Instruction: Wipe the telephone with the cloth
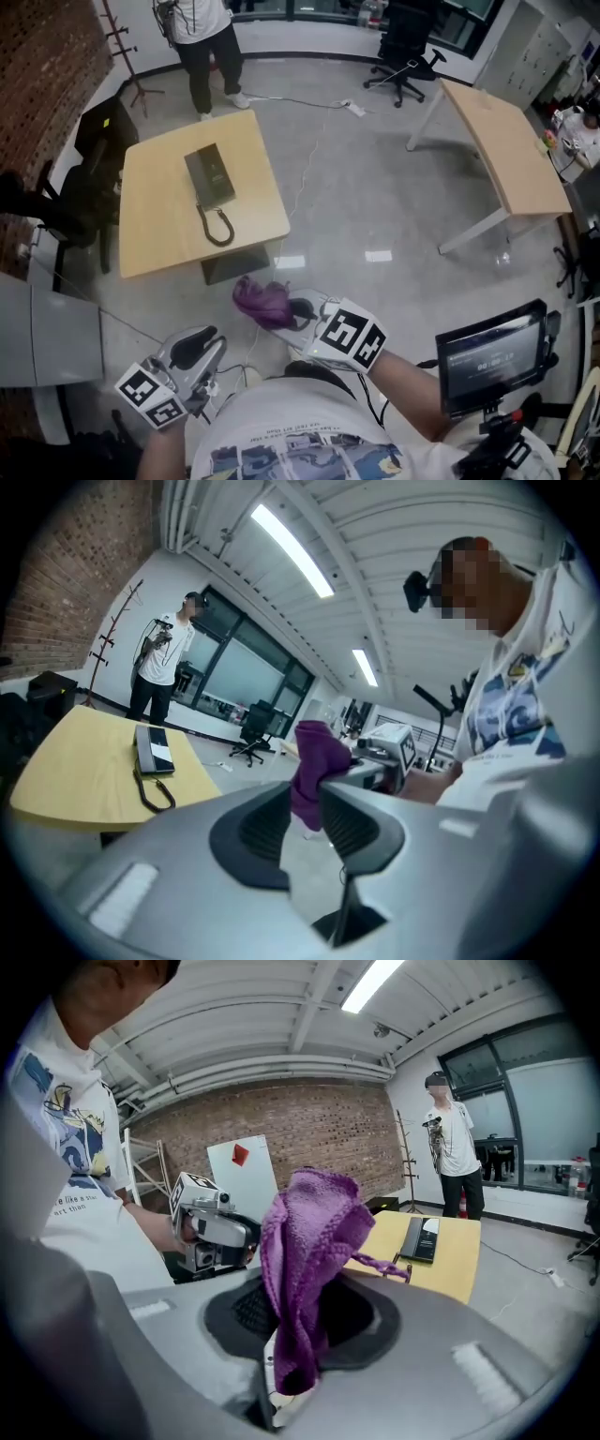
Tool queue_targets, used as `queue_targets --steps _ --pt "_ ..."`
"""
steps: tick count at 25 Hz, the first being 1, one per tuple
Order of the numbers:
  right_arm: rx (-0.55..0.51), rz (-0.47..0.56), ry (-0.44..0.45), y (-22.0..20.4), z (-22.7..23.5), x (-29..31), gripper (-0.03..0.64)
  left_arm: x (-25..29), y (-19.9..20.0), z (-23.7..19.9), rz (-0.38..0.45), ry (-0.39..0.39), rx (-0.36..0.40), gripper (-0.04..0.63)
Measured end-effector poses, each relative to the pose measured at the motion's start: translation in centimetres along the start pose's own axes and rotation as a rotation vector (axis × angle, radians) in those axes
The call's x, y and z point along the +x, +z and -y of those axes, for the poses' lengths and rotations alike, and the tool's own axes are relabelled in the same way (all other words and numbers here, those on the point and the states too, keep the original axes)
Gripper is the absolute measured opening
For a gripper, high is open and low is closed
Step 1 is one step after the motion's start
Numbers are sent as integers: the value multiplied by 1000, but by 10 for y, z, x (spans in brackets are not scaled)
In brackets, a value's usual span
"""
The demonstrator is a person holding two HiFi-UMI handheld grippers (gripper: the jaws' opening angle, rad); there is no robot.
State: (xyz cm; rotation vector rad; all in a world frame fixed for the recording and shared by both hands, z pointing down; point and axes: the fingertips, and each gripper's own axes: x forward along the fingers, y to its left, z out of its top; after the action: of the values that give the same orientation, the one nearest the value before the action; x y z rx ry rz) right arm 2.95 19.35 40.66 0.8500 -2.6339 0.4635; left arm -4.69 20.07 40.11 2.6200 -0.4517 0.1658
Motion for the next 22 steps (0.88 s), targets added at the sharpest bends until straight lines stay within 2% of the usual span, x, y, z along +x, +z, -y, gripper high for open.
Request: queue_targets --steps 10,17,22 --pt "3 -38 -22 -13 -68 24 89 -54 -34 4 6 -19 -30 98" --pt "7 -53 -19 -13 -96 37 89 -75 -41 5 3 -32 -45 98" --pt "37 -84 -78 -31 -110 16 89 -71 -55 28 -20 -99 -53 98"
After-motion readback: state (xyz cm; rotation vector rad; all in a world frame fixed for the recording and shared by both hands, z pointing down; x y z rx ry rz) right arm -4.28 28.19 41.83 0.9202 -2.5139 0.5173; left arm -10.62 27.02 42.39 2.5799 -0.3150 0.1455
